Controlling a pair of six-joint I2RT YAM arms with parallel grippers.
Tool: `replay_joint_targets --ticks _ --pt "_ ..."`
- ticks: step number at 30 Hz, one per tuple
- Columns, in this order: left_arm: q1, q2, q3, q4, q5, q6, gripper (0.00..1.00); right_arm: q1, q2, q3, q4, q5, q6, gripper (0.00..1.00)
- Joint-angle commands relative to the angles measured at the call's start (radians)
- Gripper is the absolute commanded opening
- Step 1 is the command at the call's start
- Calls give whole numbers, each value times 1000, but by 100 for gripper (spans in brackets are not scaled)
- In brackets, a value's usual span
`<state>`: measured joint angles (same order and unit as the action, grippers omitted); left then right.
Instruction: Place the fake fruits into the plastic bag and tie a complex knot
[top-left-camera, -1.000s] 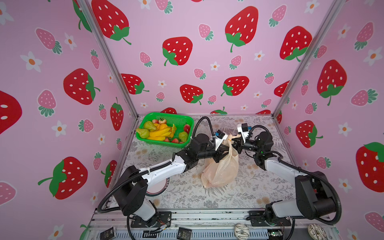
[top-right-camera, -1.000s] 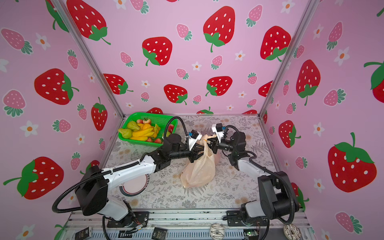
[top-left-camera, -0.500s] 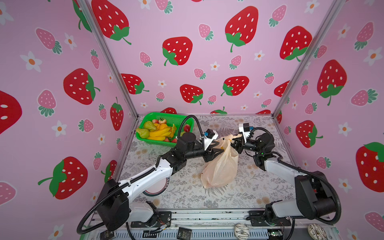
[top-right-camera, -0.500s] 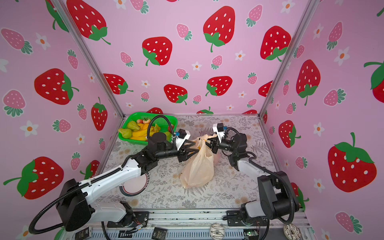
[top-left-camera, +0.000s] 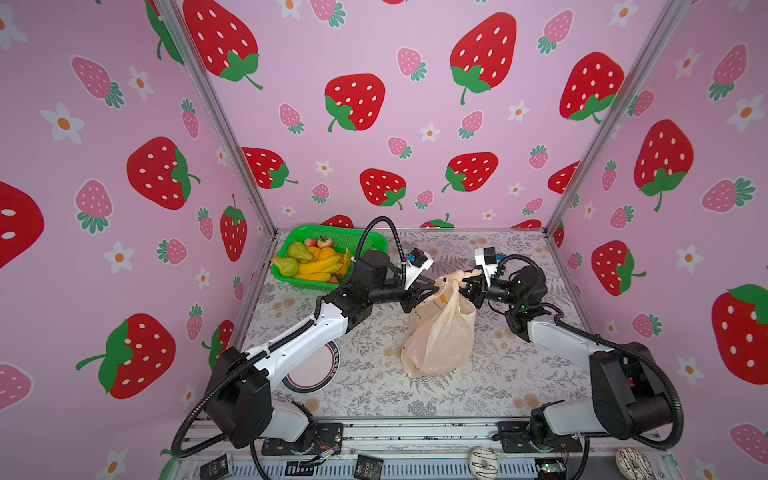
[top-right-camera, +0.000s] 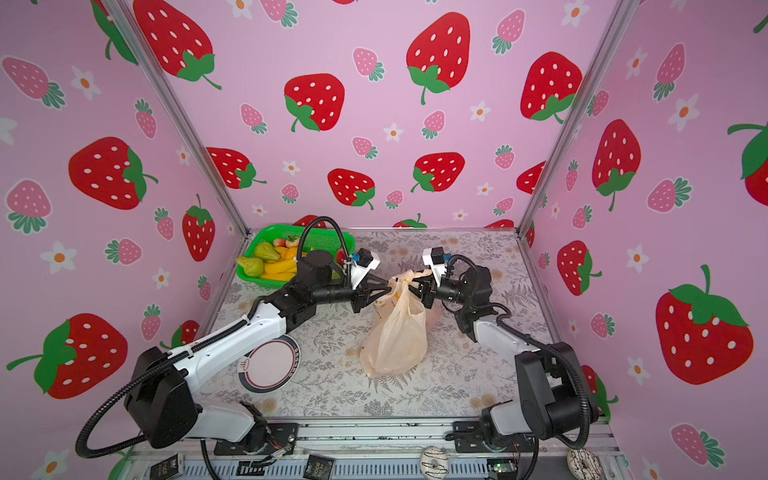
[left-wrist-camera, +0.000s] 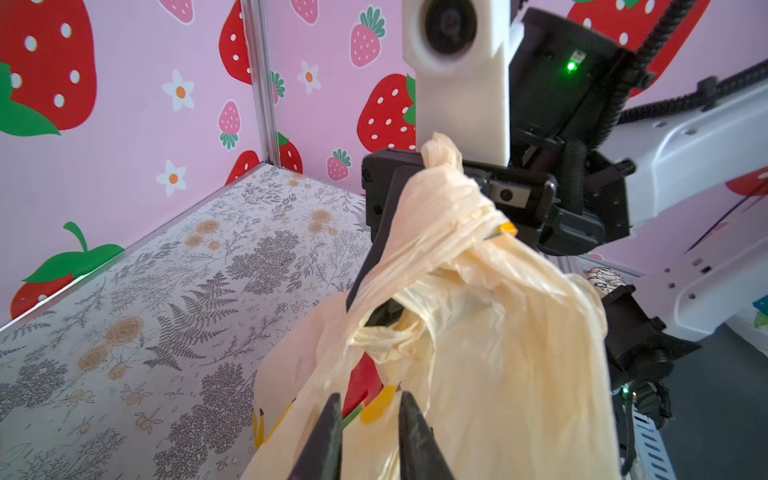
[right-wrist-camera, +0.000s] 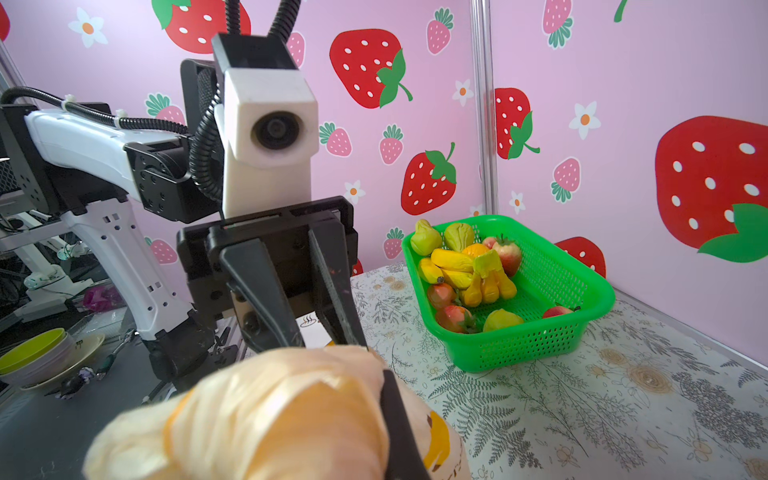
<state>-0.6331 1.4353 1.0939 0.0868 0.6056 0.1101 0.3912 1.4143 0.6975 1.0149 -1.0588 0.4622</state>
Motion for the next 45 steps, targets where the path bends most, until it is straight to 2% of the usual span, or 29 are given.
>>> replay_joint_targets --ticks 1,12,19,35,45 --pt "-2 17 58 -30 49 44 25 9 -2 34 6 -10 -15 0" --pt "-16 84 121 -39 37 62 24 15 6 49 -7 -17 -20 0" --pt "-25 90 123 -38 68 100 36 18 13 60 -22 -17 -28 0" --pt "-25 78 118 46 26 34 35 25 2 59 -73 -12 -71 0" --pt "-25 71 109 32 19 43 15 25 -6 62 -94 -5 -87 0"
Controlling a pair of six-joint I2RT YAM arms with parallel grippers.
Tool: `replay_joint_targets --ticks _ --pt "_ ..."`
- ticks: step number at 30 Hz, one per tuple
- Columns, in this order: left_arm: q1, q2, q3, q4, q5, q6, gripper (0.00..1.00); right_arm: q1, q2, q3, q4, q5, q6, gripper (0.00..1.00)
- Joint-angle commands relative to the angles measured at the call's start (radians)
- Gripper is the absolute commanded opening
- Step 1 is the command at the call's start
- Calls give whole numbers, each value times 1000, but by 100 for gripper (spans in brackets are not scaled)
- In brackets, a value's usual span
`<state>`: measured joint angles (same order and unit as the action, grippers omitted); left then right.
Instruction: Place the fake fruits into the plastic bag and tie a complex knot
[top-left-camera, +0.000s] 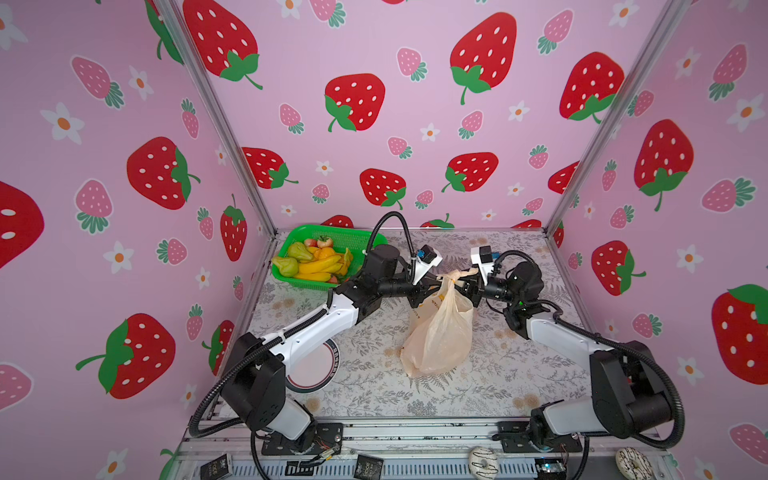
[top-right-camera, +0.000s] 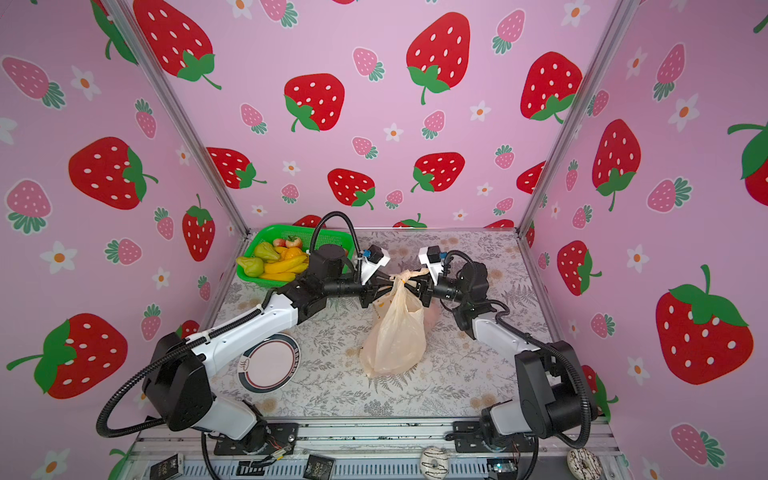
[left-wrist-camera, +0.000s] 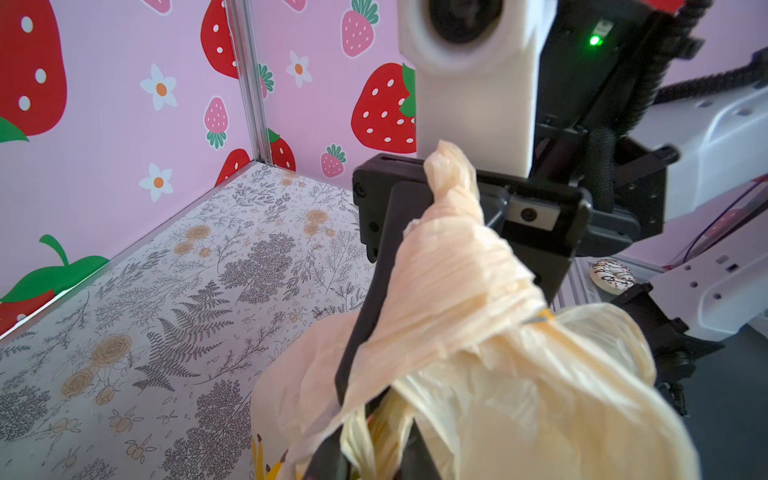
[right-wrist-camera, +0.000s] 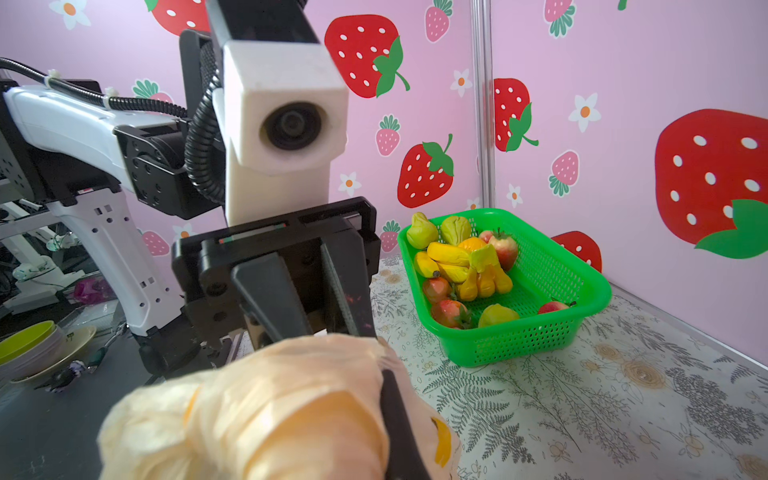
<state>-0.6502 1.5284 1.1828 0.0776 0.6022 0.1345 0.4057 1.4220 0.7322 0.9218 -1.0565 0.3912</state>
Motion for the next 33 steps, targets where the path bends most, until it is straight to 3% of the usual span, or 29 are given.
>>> replay_joint_targets --ticks 1,5,6,12,24,30,33 --pt "-7 -23 20 38 22 22 13 9 -12 28 -3 -7 -15 0" --pt "-8 -27 21 20 16 31 7 9 -12 27 -12 -1 -24 0" --pt "-8 -28 20 15 14 35 0 10 -14 29 -18 -1 -27 0" --pt "0 -43 7 -8 -8 51 0 10 -34 48 -130 43 -108 1" --pt "12 -77 -16 -39 -35 76 0 -14 -112 50 -322 159 -221 38" --pt "13 -65 -9 -41 -33 68 0 -18 -182 45 -473 245 -281 48" --pt "14 -59 -6 -39 -32 61 0 -18 -229 45 -547 316 -302 60"
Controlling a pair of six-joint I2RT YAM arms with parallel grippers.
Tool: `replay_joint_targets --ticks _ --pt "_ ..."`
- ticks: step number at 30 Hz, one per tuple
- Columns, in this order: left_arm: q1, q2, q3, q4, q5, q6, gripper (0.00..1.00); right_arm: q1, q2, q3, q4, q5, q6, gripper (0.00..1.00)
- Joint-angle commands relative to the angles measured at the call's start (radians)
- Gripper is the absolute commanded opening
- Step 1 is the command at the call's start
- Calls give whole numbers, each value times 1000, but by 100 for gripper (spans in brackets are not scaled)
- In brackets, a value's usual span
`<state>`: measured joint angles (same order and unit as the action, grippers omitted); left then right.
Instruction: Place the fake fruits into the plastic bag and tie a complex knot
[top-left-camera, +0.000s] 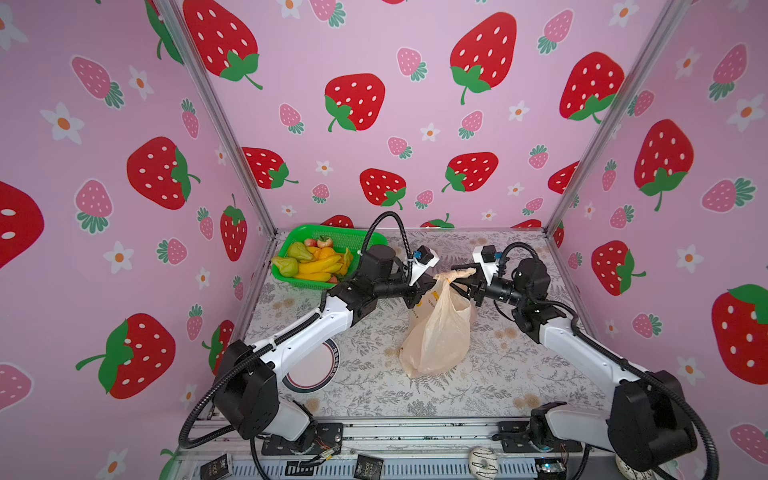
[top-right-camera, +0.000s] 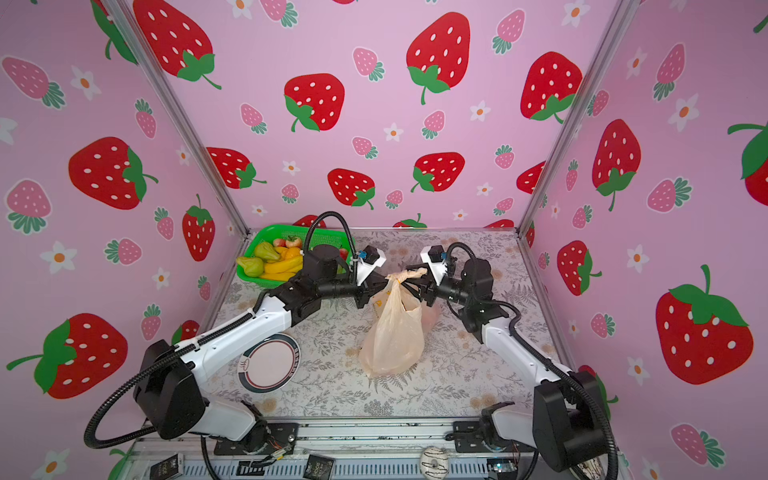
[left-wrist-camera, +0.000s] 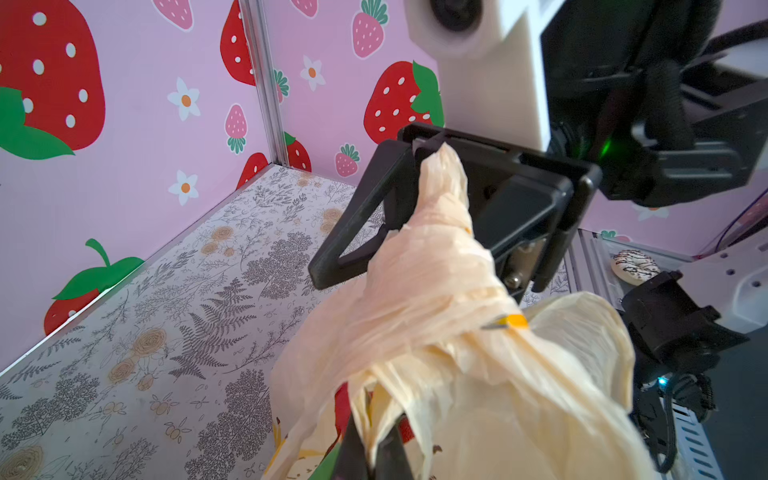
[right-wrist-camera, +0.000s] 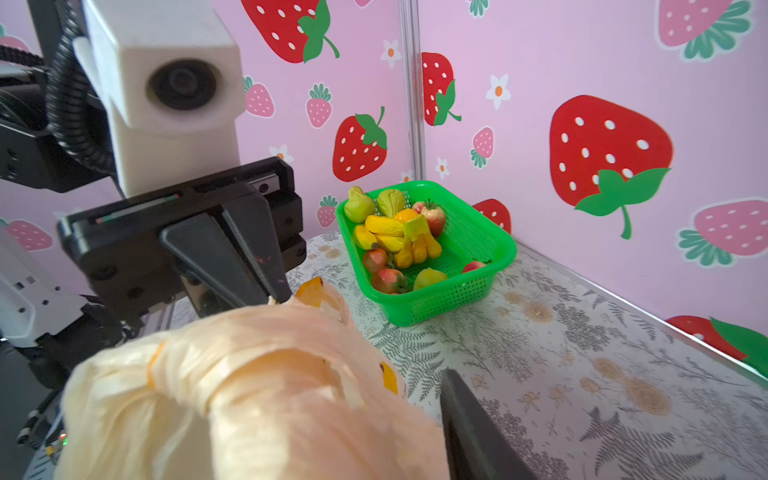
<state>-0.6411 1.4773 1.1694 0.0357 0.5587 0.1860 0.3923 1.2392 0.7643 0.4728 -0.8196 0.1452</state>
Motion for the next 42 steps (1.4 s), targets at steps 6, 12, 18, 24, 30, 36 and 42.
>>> replay_joint_targets --ticks 6,12,18,24,30,36,42 --pt "4 -7 7 12 18 0 0 -4 -131 36 -272 234 -88 65" --pt "4 -10 6 12 18 2 0 -3 -193 108 -473 324 -100 66" --pt "4 -7 6 12 26 1 0 -3 -196 187 -591 297 -161 66" --pt "4 -2 7 13 33 -4 0 -1 -161 245 -637 208 -220 59" --pt "4 2 12 18 40 -8 0 3 -160 253 -624 157 -237 45" --pt "4 -1 11 19 41 -11 0 3 -161 248 -615 148 -230 19" --pt "4 -8 5 21 24 -16 0 3 -180 230 -616 177 -211 2"
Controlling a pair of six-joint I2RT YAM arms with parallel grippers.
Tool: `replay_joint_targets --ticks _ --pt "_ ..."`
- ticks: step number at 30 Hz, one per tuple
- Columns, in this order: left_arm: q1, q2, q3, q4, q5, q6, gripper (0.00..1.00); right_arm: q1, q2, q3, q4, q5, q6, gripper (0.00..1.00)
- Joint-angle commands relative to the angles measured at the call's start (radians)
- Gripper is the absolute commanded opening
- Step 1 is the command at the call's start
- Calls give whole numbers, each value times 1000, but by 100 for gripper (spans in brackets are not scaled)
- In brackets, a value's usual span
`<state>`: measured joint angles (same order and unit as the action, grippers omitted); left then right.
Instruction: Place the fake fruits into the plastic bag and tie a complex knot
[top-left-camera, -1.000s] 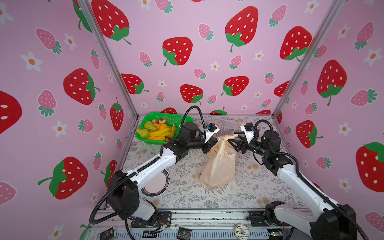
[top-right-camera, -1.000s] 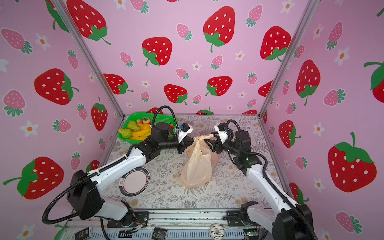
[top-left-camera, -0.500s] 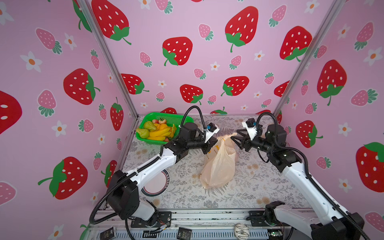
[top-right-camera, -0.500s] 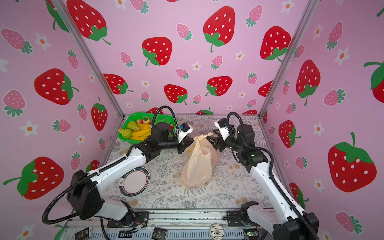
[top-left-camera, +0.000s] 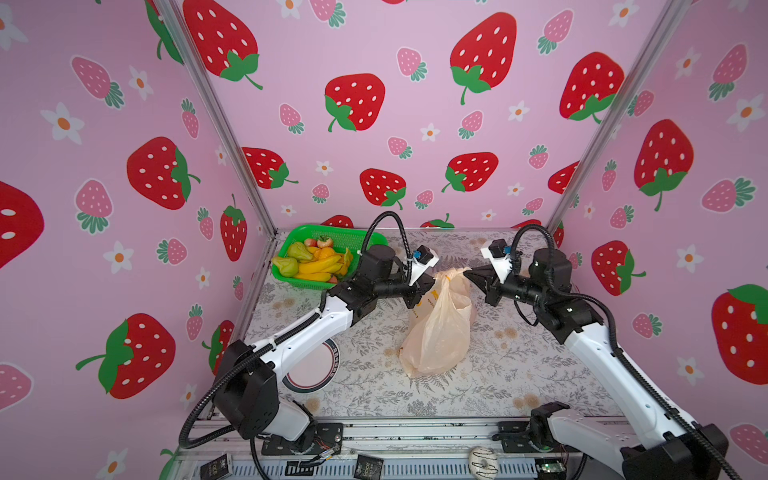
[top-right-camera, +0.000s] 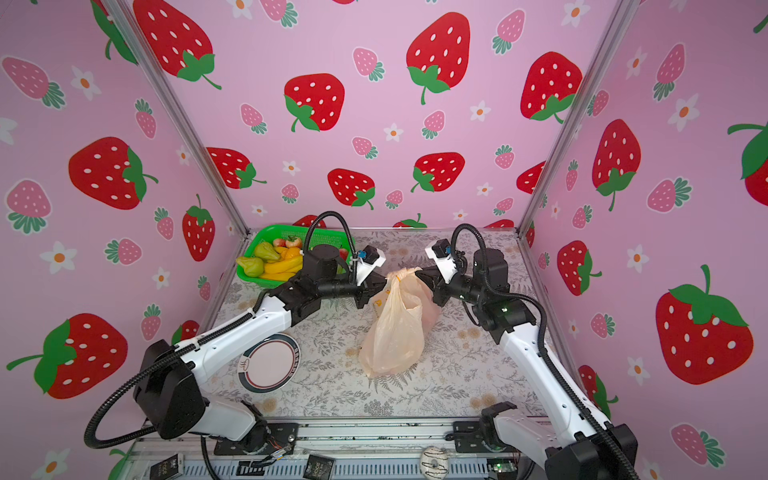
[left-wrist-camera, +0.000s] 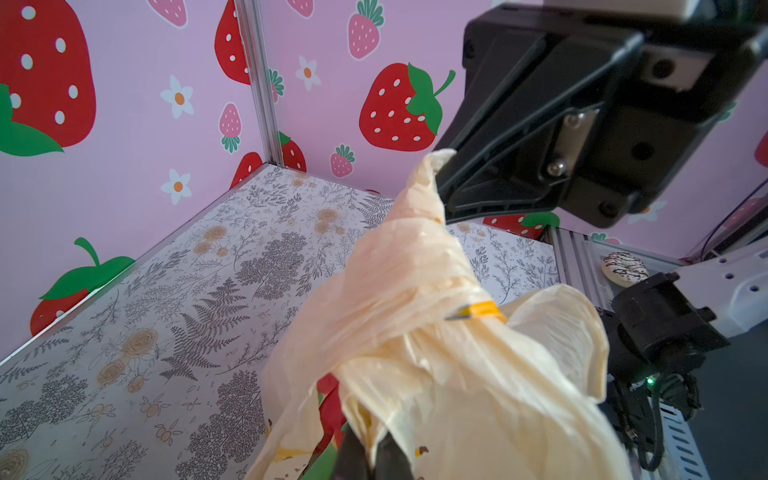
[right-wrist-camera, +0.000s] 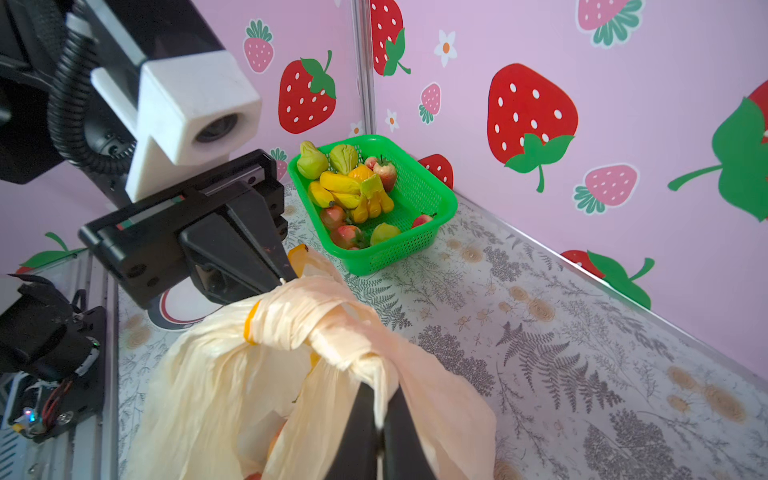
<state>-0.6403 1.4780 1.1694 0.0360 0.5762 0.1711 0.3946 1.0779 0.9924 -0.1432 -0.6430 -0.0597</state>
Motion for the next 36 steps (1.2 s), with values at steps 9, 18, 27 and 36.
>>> replay_joint_targets --ticks 9,18,27,36 --pt "9 -65 -50 65 -125 -53 0 0 -22 8 -85 144 43 0" --pt "45 -110 -91 102 -218 -143 0 0 5 42 -221 257 51 0" --pt "76 -146 -119 98 -303 -249 0 -2 40 49 -263 384 73 0" --pt "165 -213 -240 45 -470 -395 0 -38 91 0 -327 529 113 0"
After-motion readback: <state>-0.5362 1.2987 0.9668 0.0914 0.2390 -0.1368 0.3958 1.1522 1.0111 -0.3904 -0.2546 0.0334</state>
